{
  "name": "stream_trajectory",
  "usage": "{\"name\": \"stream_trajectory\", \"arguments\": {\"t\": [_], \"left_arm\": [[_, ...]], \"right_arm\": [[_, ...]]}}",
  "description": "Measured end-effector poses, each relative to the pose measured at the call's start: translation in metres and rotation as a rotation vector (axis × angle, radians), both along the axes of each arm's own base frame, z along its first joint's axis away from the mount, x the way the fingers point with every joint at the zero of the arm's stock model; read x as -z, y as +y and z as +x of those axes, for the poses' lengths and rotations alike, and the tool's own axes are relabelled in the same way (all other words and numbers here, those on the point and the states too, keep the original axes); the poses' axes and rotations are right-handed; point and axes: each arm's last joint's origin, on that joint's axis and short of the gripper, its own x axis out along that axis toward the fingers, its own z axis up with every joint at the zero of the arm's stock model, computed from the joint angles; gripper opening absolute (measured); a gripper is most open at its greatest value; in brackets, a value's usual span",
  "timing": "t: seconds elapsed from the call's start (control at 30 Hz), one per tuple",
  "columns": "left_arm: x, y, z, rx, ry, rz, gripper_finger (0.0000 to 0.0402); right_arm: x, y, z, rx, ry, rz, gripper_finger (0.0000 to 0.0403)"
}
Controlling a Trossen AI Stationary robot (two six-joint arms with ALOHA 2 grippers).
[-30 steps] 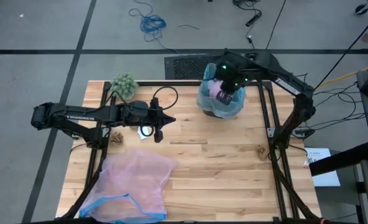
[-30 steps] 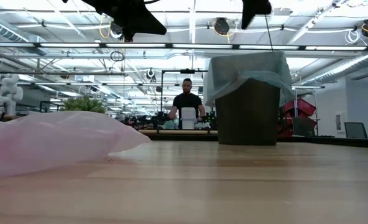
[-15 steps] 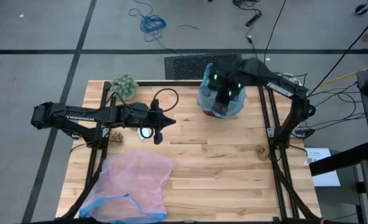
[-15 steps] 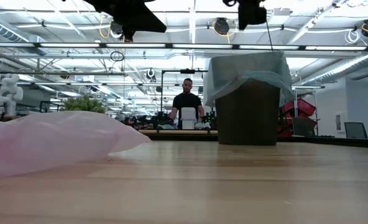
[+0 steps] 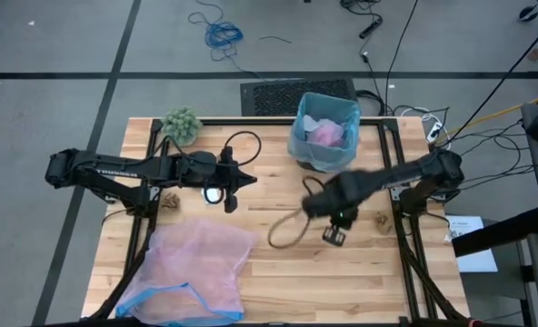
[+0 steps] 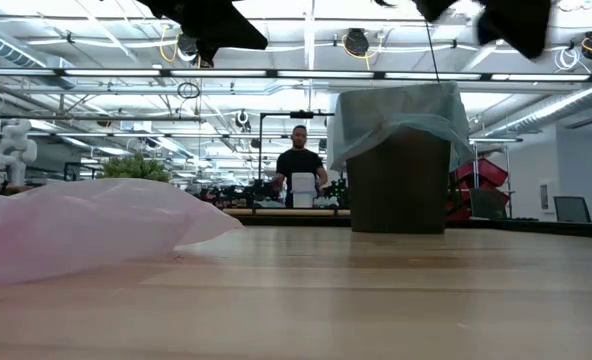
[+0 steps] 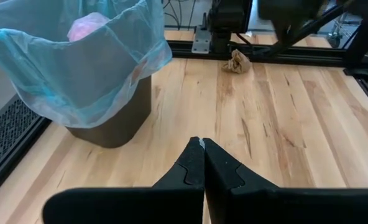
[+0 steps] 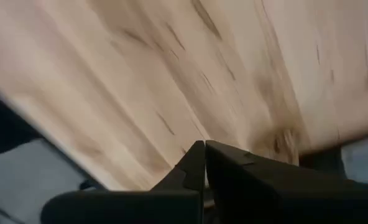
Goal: Place trash/remove bag and relplace
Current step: Put the brown napkin into the trash bin
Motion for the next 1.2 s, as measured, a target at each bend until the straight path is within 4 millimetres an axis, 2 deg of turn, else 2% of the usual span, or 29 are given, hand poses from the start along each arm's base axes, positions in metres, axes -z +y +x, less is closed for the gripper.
{"name": "stream_trajectory", "arguments": {"t": [0.1,0.2,0.47,0.57,0.7,0.87,0.97,1.03,1.17,1.2], "left_arm": [[0.000,0.000,0.000,0.001,0.000,0.000,0.0000],[0.000,0.000,0.000,0.000,0.000,0.000,0.0000],[0.000,0.000,0.000,0.000,0.001,-0.001,0.0000],[0.001,0.000,0.000,0.000,0.006,-0.001,0.0000],[0.004,0.000,-0.002,0.000,0.041,-0.002,0.0000],[0.007,0.000,-0.003,-0.009,0.074,-0.023,0.0000],[0.009,0.000,-0.004,-0.011,0.101,-0.026,0.0000],[0.010,0.000,-0.005,-0.016,0.116,-0.036,0.0000],[0.012,0.000,-0.006,-0.022,0.136,-0.047,0.0000],[0.012,0.000,-0.006,-0.023,0.138,-0.048,0.0000]], "right_arm": [[0.030,0.011,-0.014,0.036,0.133,-0.058,0.0034],[0.055,0.016,-0.029,0.053,0.243,-0.113,0.0079],[0.107,0.007,-0.066,0.113,0.477,-0.256,0.0212],[0.124,0.002,-0.077,0.127,0.515,-0.281,0.0240],[0.144,-0.003,-0.090,0.172,0.531,-0.336,0.0253],[0.169,-0.009,-0.107,0.256,0.541,-0.350,0.0242],[0.173,-0.007,-0.103,0.267,0.504,-0.330,0.0211],[0.178,-0.005,-0.098,0.270,0.440,-0.291,0.0168],[0.181,-0.001,-0.087,0.273,0.332,-0.213,0.0039],[0.180,0.000,-0.084,0.273,0.315,-0.208,0.0022]]}}
